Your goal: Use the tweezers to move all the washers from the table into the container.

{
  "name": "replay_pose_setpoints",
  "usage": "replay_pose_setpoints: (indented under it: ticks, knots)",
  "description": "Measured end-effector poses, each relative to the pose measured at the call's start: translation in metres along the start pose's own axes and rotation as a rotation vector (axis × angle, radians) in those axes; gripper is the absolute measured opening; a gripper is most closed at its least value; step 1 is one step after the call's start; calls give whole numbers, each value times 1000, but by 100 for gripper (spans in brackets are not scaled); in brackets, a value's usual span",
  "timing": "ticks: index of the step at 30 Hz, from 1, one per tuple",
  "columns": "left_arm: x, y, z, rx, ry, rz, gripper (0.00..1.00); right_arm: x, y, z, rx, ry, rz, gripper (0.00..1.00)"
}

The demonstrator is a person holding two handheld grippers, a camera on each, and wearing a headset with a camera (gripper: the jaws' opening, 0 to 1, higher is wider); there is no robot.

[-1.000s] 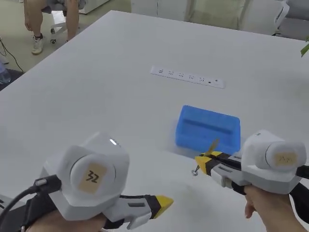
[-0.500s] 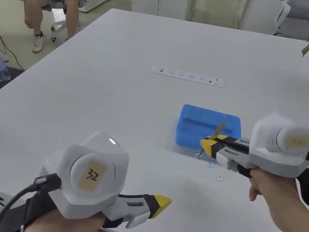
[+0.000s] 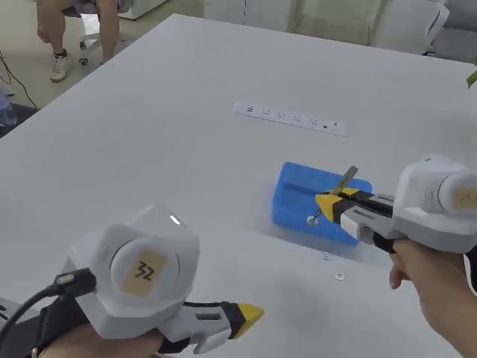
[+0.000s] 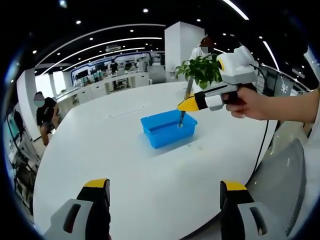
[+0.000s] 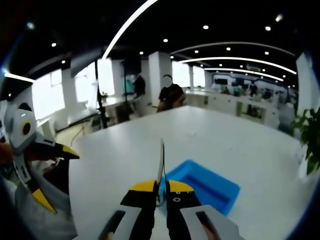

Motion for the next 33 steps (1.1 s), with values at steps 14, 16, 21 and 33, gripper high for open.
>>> replay_pose_setpoints:
  ticks: [14,16,21,33]
  knots:
    - [1,-2,-1,10,-5,-1,93,-14,-15,15,-23,18,-33,3]
    - [2,-2,-1,12,-4,-2,93,-16,-18,15,-23,18,-39,3]
    - [2,-4,-4,18,-1,1,93,-28,-28,11,-18,20,-59,3]
    - [2,-5,-6,33,-1,1,93,-51,-53,-14,42,18,-77,3]
Point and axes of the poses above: the centre of the closed fingertips' face, and the gripper's own axes: y roughly backward along the fingers, x roughly to its left, z roughly out of its top, the point moved 7 cm from there along y, roughly backward along the fingers, and after that the axes turned 4 degrees about y, right-handed, at the moved point
